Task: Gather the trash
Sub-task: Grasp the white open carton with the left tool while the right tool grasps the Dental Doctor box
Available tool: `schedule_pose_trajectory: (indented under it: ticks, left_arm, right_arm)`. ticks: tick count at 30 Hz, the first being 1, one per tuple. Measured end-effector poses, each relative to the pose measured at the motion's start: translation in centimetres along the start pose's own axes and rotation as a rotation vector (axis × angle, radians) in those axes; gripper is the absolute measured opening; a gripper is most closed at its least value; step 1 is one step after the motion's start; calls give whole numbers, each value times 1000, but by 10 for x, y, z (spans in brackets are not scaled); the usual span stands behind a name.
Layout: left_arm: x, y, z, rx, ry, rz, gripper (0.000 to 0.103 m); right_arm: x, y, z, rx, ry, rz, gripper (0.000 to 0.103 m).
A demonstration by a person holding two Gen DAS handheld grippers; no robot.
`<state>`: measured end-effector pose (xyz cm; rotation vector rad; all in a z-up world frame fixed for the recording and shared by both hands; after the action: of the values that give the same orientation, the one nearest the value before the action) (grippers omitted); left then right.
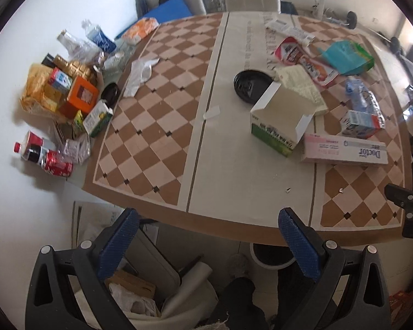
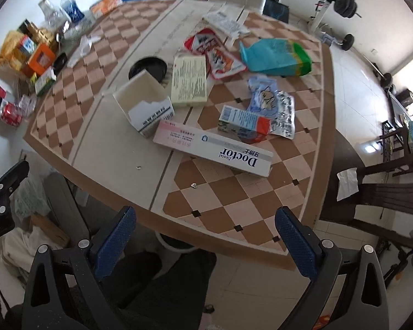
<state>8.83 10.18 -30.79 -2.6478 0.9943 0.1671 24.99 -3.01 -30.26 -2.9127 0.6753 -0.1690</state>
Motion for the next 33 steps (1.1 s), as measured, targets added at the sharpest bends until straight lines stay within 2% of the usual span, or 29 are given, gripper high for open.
schedule_pose_trajectory:
  ticks: [3,7,13,15,16,18,23,25,27,29,32,33]
  left_arm:
    - [9,7,28,-102,-35,-80,103]
    - [27,12,49,-176,-99,-143,103]
    - [46,11,62,-217,-136,-226,103]
    - [49,9,62,-226,-130,-243,103]
    - [51,7,61,-227,-125,-253,103]
    - [51,0,60,-222,-104,-283,103]
    - [53,-29,66,-239,23,-398,103]
    - [60,-43,66,-221,61,-400,103]
    - [80,-63,60,-154,104,-301,103]
    - [107,-79,53,-88,132,-107,103]
    - [143,-92,55,-41,87,213,103]
    - [150,-95,60,-37,58,289,103]
  right_arm:
    - [8,-18,53,-80,5,-116,97]
    - [15,-32,104,-174,31,-306,95]
    - [5,-40,158,-254,92,-572,83]
    - [2,-40,168,-257,102,-602,73]
    - [3,-41,171,-257,109,-599,69]
    - [6,-40,171,-255,87,-551,68]
    - [38,-14,172,-325,-51,-180,64]
    - [50,-3,172,-324,-113,-25,64]
    - [60,6,172,-314,-129,75,64]
    - [65,12,176,-324,-143,112,64]
    - [69,16,185,-355,-137,85,65]
    - [71,17,189,-354,-127,73,66]
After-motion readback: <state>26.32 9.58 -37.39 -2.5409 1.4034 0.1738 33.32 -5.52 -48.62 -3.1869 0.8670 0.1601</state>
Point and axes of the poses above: each gripper's, at about its wrist camera, not at the fingertips, and z roughly the way its jaws point, x to its right, y to its underside, the point moved 6 cm from there along z, roughly the way its jaws point, and after that the axes turned 9 degrees about -z, right-handed, at the moved point
